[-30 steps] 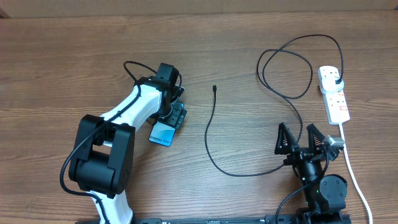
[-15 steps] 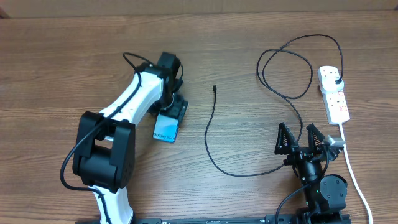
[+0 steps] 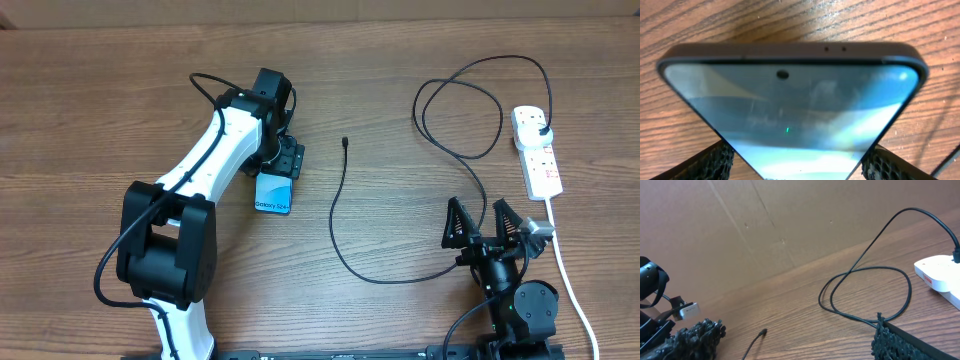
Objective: Plug charger to phone and switch on socket
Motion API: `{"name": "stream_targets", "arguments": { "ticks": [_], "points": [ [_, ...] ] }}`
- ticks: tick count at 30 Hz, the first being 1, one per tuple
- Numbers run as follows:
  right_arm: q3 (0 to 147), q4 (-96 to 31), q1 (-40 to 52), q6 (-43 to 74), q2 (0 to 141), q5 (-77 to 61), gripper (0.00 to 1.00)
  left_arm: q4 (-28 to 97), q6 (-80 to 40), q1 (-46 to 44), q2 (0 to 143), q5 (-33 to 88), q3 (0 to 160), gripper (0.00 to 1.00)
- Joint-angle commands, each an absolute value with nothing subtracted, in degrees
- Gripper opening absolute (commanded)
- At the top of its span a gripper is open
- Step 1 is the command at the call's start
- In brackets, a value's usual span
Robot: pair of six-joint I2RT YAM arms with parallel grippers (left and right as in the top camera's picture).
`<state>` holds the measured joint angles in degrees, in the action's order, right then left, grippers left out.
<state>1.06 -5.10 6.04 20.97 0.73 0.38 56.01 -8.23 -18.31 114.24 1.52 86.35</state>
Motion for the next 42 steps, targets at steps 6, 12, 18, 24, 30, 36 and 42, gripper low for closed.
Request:
{"name": "stream_targets", "arguments": {
  "ticks": [6, 12, 18, 24, 30, 36, 42],
  "points": [
    [0.4, -4.7, 6.3, 20.8, 0.2, 0.3, 1.0, 50.3, -9.3, -18.8, 114.1, 2.3, 80.3, 0.81],
    [0.4, -4.7, 6.3, 20.8, 0.2, 0.3, 1.0, 47.2, -9.3, -18.8, 114.1, 2.3, 76.4, 0.81],
    [0.4, -4.7, 6.3, 20.8, 0.2, 0.3, 1.0, 44.8, -9.5, -18.8, 114.1, 2.3, 73.7, 0.82],
    [0.4, -4.7, 6.3, 20.8, 0.2, 0.3, 1.0, 43.9, -9.5, -18.8, 114.1, 2.4, 73.0, 0.83],
    [0.4, -4.7, 6.3, 20.8, 0.2, 0.3, 1.0, 43.4, -9.5, -18.8, 114.1, 2.6, 72.8, 0.9],
    [0.4, -4.7, 6.3, 20.8, 0.2, 0.3, 1.0, 43.5, -9.5, -18.8, 114.1, 2.6, 72.6, 0.96],
    [0.4, -4.7, 6.3, 20.8, 0.2, 0.3, 1.0, 44.2, -8.5, -18.8, 114.1, 2.5, 71.2, 1.0]
  ]
}}
